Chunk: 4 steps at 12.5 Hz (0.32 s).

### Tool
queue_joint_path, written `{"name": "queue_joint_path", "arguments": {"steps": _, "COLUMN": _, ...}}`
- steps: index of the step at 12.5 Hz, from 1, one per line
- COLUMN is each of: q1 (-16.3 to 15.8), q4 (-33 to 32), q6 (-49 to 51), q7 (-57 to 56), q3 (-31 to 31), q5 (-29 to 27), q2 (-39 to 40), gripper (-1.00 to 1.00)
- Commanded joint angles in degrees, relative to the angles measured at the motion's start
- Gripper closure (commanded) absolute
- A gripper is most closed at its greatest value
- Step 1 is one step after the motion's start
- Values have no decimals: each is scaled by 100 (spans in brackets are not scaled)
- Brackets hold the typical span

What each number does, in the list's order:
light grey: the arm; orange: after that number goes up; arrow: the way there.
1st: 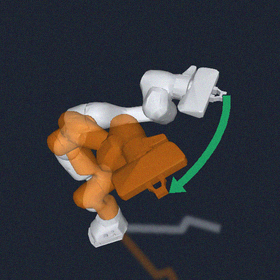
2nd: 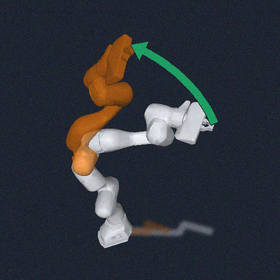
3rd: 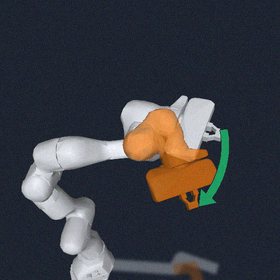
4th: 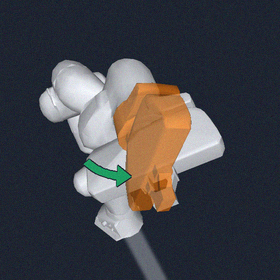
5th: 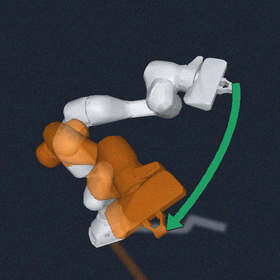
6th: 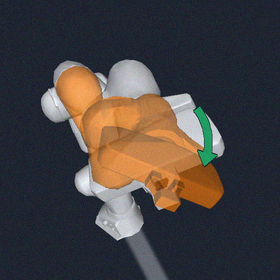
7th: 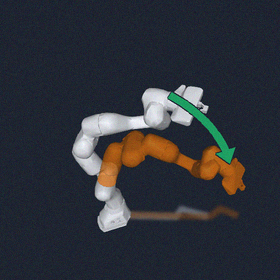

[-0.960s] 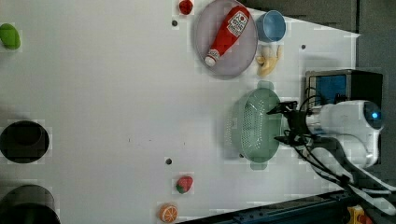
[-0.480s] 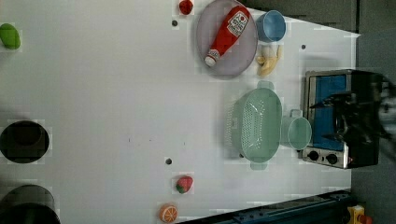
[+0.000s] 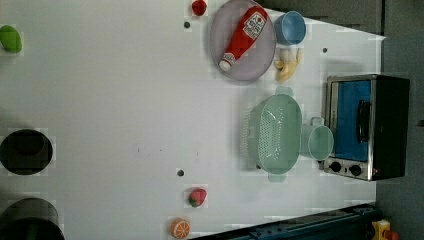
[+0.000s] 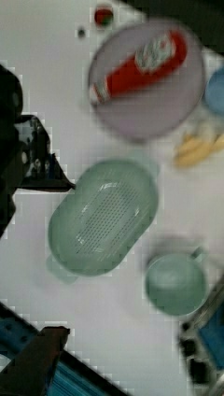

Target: Drag strainer left to right.

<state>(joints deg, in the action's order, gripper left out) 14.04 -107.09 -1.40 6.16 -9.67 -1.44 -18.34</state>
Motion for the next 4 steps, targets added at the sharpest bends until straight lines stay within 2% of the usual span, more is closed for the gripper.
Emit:
{"name": "queue_joint_path", "arguments": {"steps": 1, "q1": 1, "q4": -80, "q6": 461, "q7": -517, "q3": 127, "q5": -22, "q2": 140, "gripper": -100}}
{"name": "queue_joint_path", "arguments": {"steps": 4, "q1": 1, "q4": -69, "q6": 454, "q7": -642, "q3": 181, "q5": -24, "q2": 144, "gripper": -100}}
